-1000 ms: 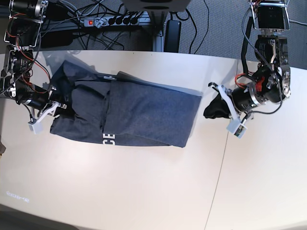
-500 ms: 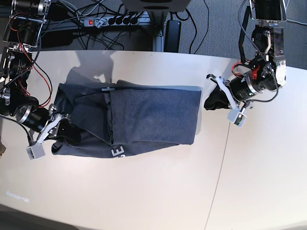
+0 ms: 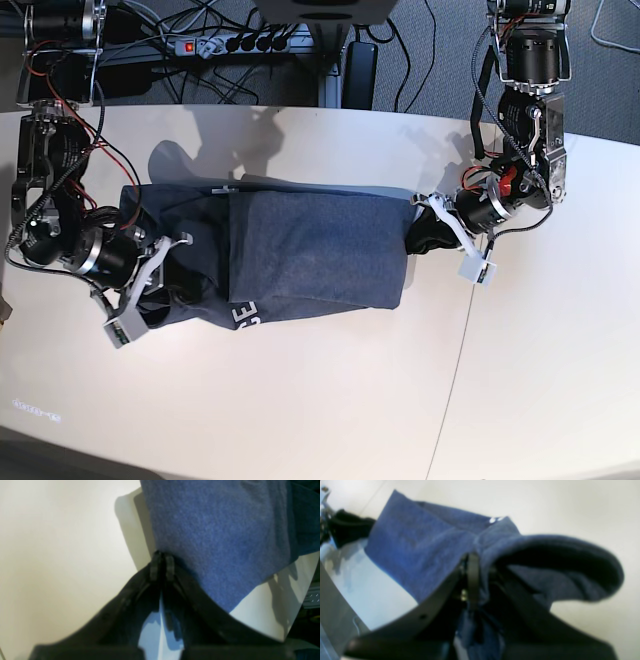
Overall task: Fold the T-shirt properly
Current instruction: 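Lift the collar end with the right gripper and swing it over the stack, then fold the collar end over the stack with the right gripper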
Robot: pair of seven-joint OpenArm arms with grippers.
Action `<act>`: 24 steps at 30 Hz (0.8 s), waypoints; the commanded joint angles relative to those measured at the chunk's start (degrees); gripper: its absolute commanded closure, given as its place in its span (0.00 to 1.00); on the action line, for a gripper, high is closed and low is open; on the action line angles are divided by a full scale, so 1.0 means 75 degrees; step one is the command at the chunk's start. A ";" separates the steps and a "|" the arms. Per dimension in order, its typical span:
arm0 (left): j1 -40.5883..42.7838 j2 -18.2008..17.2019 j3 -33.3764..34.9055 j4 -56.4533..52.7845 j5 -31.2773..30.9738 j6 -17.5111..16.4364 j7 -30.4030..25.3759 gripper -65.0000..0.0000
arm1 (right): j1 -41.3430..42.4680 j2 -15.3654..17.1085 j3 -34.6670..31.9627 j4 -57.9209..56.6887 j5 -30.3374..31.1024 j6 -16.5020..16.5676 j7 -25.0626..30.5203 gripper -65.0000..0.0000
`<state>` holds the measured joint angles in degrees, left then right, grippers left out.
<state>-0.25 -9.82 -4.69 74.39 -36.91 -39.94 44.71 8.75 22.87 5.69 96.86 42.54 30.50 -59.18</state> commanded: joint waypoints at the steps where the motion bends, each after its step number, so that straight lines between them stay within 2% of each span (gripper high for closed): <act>1: -0.0076 -0.0047 -0.0006 0.0015 0.0318 -0.0008 0.0221 0.95 | 0.0187 0.0117 -0.0041 0.0125 0.0105 0.0370 0.0318 1.00; 6: -0.0070 -0.0047 0.0157 0.0015 0.0204 -0.0008 0.0271 0.95 | 0.0224 -0.0102 -0.0396 0.0125 -0.0076 0.0367 0.0373 1.00; 12: -0.0073 -0.0041 0.1032 0.0015 0.0093 -0.0008 0.0265 0.95 | 0.0819 -0.0697 -0.1125 0.0119 -0.1052 0.0361 0.0373 1.00; 16: -0.0073 -0.0044 0.1673 0.0015 0.0096 -0.0008 0.0254 0.95 | 0.1338 -0.1119 -0.2110 0.0082 -0.1871 0.0361 0.0385 1.00; 20: -0.0076 -0.0044 0.1868 0.0015 0.0102 -0.0008 0.0239 0.95 | 0.1620 -0.1472 -0.3311 0.0064 -0.2623 0.0361 0.0455 1.00; 24: -0.0102 -0.0047 0.1865 0.0015 0.0297 -0.0008 0.0239 0.95 | 0.1562 -0.1547 -0.4264 0.0061 -0.3214 0.0350 0.0452 1.00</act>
<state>-0.84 -9.82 9.06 74.39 -38.09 -39.92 43.62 19.16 11.11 -26.79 96.55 18.26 30.48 -56.99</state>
